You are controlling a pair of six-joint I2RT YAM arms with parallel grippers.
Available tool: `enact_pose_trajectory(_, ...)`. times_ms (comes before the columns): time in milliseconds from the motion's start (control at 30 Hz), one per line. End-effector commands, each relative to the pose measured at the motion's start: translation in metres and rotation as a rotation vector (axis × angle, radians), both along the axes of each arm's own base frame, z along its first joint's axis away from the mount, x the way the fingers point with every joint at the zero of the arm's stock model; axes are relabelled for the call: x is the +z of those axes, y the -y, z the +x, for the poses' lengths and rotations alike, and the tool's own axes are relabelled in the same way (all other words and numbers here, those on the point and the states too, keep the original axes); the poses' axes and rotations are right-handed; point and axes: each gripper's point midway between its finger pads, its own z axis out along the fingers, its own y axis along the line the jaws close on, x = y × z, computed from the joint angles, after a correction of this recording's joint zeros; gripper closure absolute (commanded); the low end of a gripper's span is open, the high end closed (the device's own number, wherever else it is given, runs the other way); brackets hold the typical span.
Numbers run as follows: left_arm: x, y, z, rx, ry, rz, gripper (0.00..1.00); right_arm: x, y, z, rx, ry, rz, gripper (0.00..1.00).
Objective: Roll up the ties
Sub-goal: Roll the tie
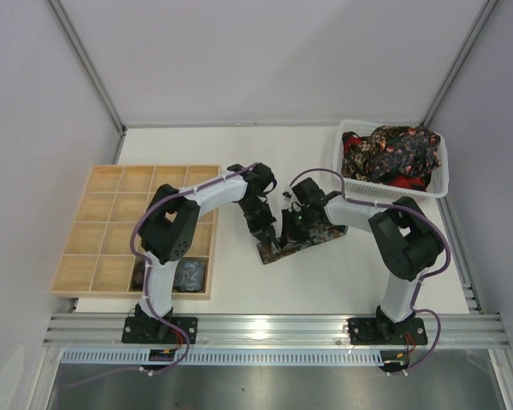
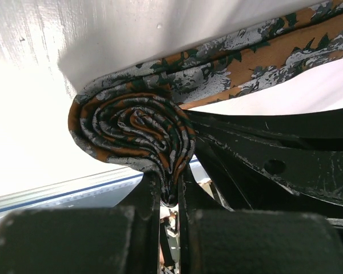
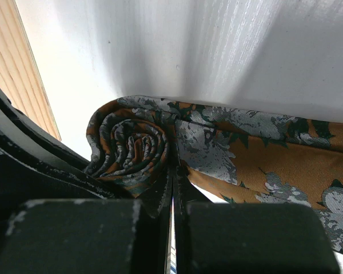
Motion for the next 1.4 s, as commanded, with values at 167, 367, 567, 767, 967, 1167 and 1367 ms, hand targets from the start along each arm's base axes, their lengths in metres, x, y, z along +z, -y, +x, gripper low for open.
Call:
enact_pose_trajectory(167,-0.012,0.007,0.028,0.002,0.099,0.026,1.00,0.025,0.010,0.014,-0.011,0.067,0.012,1.00)
enact_pose_trajectory(367,-0.017,0.010,0.033,-0.009,0.094,0.041,1.00,0.027,0.032,0.033,-0.083,0.087,0.002,1.00)
enact_pose_trajectory(567,-0.024,0.015,0.039,-0.040,0.105,0.034,0.99,0.003,0.048,0.051,-0.134,0.079,-0.068,1.00)
enact_pose_trajectory(767,-0.029,0.018,0.043,-0.068,0.133,-0.003,0.80,-0.028,0.057,0.054,-0.173,0.035,-0.119,1.00)
enact_pose_trajectory(967,-0.024,0.028,0.048,-0.088,0.155,-0.079,0.59,-0.041,0.060,0.038,-0.204,-0.024,-0.126,1.00)
enact_pose_trajectory(1167,-0.012,0.037,0.055,-0.094,0.185,-0.144,0.48,-0.042,0.061,0.032,-0.208,-0.044,-0.111,1.00)
enact_pose_trajectory(1367,0.004,0.038,0.053,-0.105,0.203,-0.216,0.01,-0.028,0.067,0.036,-0.199,-0.009,-0.118,1.00)
